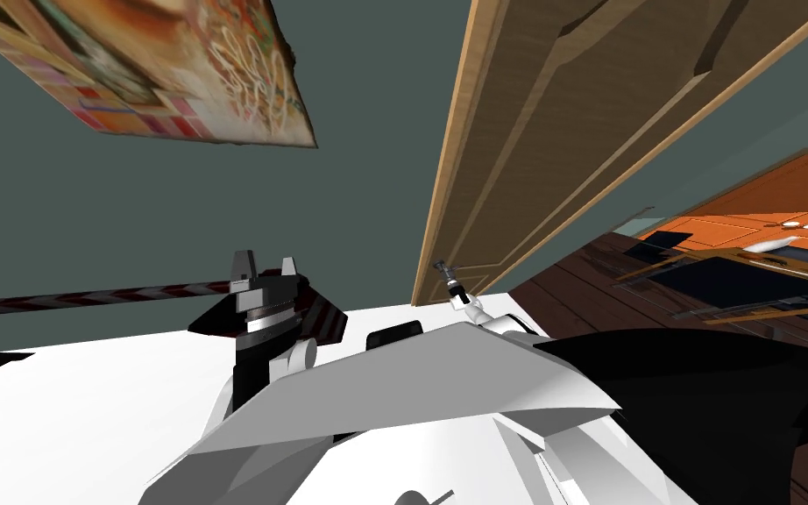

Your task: Pull the door open

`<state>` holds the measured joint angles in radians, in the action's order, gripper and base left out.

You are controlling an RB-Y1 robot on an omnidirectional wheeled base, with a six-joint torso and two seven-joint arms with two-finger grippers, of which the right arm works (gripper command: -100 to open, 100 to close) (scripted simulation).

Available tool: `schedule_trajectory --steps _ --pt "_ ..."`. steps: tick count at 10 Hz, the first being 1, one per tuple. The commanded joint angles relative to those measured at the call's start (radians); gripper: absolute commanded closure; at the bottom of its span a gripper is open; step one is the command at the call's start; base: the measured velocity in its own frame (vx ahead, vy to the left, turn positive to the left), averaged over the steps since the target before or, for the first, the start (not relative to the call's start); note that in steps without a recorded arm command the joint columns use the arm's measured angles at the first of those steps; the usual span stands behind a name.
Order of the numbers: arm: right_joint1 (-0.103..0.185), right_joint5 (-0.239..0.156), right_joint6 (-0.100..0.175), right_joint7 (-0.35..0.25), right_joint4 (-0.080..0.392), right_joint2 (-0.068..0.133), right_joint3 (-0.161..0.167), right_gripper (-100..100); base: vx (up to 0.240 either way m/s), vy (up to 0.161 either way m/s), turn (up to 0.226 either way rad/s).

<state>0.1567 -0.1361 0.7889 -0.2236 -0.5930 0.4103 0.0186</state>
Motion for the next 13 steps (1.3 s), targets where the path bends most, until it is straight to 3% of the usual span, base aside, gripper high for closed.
schedule_trajectory --steps 1,3,8,9,10,11,13 --pt "-0.012 0.005 0.013 -0.017 -0.006 0.013 0.012 100 -0.086 -0.038 0.102" --pt "-0.025 0.011 0.026 -0.034 -0.012 0.026 0.025 100 -0.164 -0.058 0.097" --pt "-0.078 0.034 0.082 -0.109 -0.039 0.084 0.079 100 -0.213 -0.076 0.122" --pt "-0.085 0.037 0.089 -0.118 -0.042 0.091 0.086 100 -0.231 -0.09 0.097" --pt "-0.084 0.036 0.077 -0.11 -0.051 0.081 0.084 100 -0.102 -0.03 0.026" --pt "-0.105 0.04 0.108 -0.131 -0.051 0.097 0.101 100 -0.156 -0.039 0.15" --pt "-0.12 0.043 0.134 -0.146 -0.05 0.113 0.112 100 -0.205 -0.084 0.131"
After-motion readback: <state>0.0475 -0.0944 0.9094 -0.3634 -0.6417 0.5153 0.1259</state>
